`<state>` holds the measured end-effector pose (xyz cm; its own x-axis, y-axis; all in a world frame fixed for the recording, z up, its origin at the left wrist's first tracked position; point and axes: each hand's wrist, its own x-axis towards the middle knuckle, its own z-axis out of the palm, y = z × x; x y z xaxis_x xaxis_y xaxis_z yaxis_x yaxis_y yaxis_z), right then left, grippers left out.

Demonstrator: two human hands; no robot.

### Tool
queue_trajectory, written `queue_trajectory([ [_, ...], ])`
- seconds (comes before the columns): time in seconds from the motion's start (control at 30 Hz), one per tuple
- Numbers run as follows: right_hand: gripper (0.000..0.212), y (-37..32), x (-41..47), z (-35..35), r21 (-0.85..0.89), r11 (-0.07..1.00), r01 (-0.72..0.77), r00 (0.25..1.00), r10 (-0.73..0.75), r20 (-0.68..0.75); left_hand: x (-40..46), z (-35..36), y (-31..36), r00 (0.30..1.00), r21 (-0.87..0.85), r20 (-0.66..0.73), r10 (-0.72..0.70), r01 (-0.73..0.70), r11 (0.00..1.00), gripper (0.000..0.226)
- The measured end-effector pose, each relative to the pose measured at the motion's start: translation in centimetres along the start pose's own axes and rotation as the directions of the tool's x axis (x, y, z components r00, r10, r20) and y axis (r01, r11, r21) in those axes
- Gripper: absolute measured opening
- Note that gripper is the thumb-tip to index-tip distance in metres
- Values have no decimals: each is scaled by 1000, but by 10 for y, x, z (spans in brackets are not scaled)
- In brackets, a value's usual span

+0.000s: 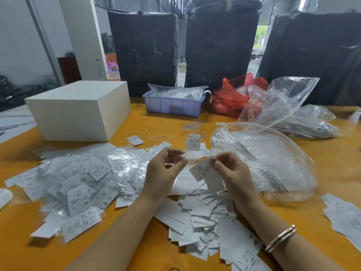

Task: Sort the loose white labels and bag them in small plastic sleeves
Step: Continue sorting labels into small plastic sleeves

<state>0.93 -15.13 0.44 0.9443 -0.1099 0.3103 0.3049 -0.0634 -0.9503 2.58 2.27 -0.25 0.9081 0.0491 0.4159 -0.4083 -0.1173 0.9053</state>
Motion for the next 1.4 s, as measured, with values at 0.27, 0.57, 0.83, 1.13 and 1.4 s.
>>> queue_trajectory([
  [0.27, 6, 9, 4, -4, -439, 866, 241, 955, -291, -49, 0, 0, 2, 1000, 22, 7, 10, -10, 1000, 17],
  [0.57, 23, 1, 1, -9, 221, 957, 187, 964, -135, -231, 0, 0, 0, 999, 65, 39, -7, 4, 998, 20],
  [0.83, 20, 0, -1, -5, 193, 960, 205, 971, -175, -160, 0, 0, -1, 998, 70, 55, -14, 10, 998, 18],
  [1.13, 16, -1, -1, -6, 210, 952, 223, 964, -184, -191, -1, 0, 0, 998, 71, 59, -14, 10, 997, 17],
  [1.4, 24, 2, -2, -5, 117, 970, 216, 973, -203, -113, 0, 1, 1, 998, 45, 55, -21, 19, 999, 17],
])
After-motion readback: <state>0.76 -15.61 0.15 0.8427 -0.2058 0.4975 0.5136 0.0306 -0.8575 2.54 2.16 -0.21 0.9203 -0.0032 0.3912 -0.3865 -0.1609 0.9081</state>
